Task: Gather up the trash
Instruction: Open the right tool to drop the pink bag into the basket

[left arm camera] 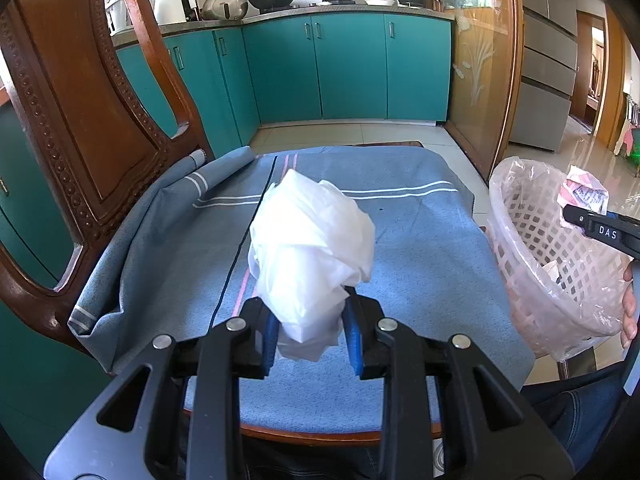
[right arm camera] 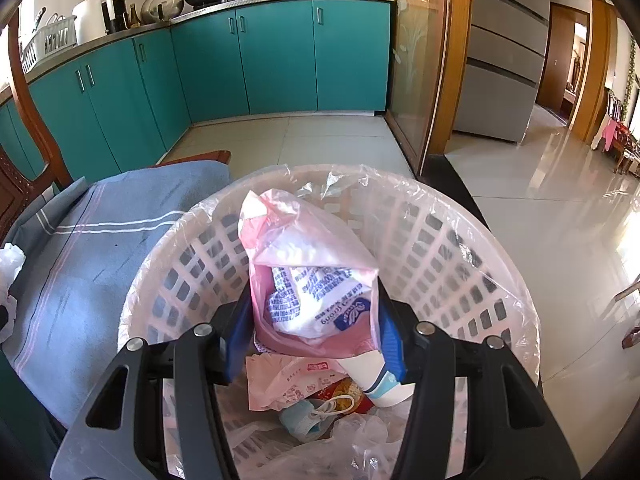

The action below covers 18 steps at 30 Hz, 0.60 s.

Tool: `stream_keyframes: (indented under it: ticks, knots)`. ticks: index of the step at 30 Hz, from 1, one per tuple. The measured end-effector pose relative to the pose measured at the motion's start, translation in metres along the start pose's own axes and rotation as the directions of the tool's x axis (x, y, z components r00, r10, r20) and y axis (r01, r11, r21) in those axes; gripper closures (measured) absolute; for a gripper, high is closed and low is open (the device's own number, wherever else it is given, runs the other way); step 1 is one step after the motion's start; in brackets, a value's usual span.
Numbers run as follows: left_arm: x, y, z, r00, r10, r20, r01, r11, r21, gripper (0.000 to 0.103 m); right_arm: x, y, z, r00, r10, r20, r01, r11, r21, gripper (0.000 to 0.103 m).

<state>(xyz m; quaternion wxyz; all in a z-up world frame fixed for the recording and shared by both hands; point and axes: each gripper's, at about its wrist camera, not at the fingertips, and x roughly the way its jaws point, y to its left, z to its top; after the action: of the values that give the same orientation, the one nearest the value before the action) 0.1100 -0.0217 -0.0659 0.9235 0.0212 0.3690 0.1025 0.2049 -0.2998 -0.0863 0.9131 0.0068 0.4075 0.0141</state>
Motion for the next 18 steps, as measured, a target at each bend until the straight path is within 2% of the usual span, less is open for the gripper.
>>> stream_keyframes:
  ticks: [5, 9, 14, 18]
  knots:
    - [0.0, -0.001, 0.0, 1.0, 0.0, -0.001, 0.0, 1.0, 0.001, 0.074, 0.0, -0.001, 0.0, 1.0, 0.008, -0.004, -0.008, 1.0, 0.013, 0.044]
    - [0.0, -0.003, 0.001, 1.0, -0.005, -0.003, 0.005, 1.0, 0.001, 0.074, -0.003, -0.005, 0.001, 1.0, 0.026, 0.011, -0.027, 0.999, 0.042, 0.035]
    - [0.001, -0.006, 0.001, 1.0, -0.021, -0.008, 0.021, 1.0, 0.0, 0.074, -0.017, -0.013, 0.004, 0.996, 0.048, 0.081, -0.056, 0.994, 0.095, 0.023]
    - [0.0, -0.011, 0.004, 0.999, -0.046, -0.005, 0.046, 0.999, -0.007, 0.074, -0.026, -0.02, 0.007, 0.989, 0.058, 0.137, -0.077, 0.988, 0.137, 0.021]
